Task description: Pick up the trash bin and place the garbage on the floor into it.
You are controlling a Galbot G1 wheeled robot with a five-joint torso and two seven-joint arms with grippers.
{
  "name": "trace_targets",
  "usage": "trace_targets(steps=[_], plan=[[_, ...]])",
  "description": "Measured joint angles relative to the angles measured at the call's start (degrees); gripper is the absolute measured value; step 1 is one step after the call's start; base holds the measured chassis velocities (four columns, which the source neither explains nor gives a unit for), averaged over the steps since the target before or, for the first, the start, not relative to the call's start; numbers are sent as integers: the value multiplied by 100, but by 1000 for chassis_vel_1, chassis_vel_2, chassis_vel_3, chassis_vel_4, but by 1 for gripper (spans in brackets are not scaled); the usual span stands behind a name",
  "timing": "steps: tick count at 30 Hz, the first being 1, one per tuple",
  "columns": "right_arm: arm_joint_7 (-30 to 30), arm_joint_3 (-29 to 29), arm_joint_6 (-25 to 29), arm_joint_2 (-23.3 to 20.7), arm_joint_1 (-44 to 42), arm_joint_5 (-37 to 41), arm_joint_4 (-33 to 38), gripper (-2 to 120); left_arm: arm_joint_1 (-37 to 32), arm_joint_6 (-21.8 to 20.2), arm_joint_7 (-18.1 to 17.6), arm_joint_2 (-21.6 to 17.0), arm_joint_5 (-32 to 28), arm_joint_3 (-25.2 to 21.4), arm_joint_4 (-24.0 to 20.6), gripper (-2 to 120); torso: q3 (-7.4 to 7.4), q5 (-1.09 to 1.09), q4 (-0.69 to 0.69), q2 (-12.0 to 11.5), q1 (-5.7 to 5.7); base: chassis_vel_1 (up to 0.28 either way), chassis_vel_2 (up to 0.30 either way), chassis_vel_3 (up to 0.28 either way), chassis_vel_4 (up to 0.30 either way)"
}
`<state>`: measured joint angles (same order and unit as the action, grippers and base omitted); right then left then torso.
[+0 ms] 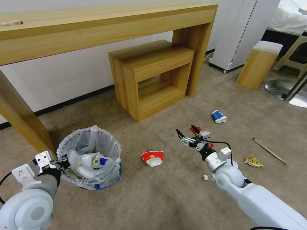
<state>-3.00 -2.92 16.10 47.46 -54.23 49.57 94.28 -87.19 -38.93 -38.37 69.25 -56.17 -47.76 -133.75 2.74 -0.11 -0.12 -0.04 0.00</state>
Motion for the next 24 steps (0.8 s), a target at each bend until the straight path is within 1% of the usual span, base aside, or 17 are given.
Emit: trace_targets(steps=[8, 14, 18, 20, 24], plan=[[-21, 160, -36, -32, -191, -44, 49, 99, 9, -1, 0, -3, -5, 12, 18, 1, 0, 0, -1, 0, 0, 0, 0, 0, 0], [-27, 176, -73, -28, -198, -101, 40, 99, -6, -2, 0, -6, -5, 31, 11, 1, 0, 0, 0, 0, 0, 0, 0, 0, 0], [-53, 178, -88, -34, -195, -142, 18, 96, -1, -1, 1, -19, -8, 33, 11, 1, 0, 0, 0, 0, 0, 0, 0, 0, 0], [-52, 179, -88, -33, -193, -171, 11, 92, 1, 0, 1, -30, -12, 34, 10, 1, 0, 0, 0, 0, 0, -26, 14, 11, -9], [-47, 182, -89, -33, -193, -173, 17, 89, 5, 2, 2, -43, -18, 41, 10, 1, -1, 0, 0, 0, 0, -64, 56, 57, -78]])
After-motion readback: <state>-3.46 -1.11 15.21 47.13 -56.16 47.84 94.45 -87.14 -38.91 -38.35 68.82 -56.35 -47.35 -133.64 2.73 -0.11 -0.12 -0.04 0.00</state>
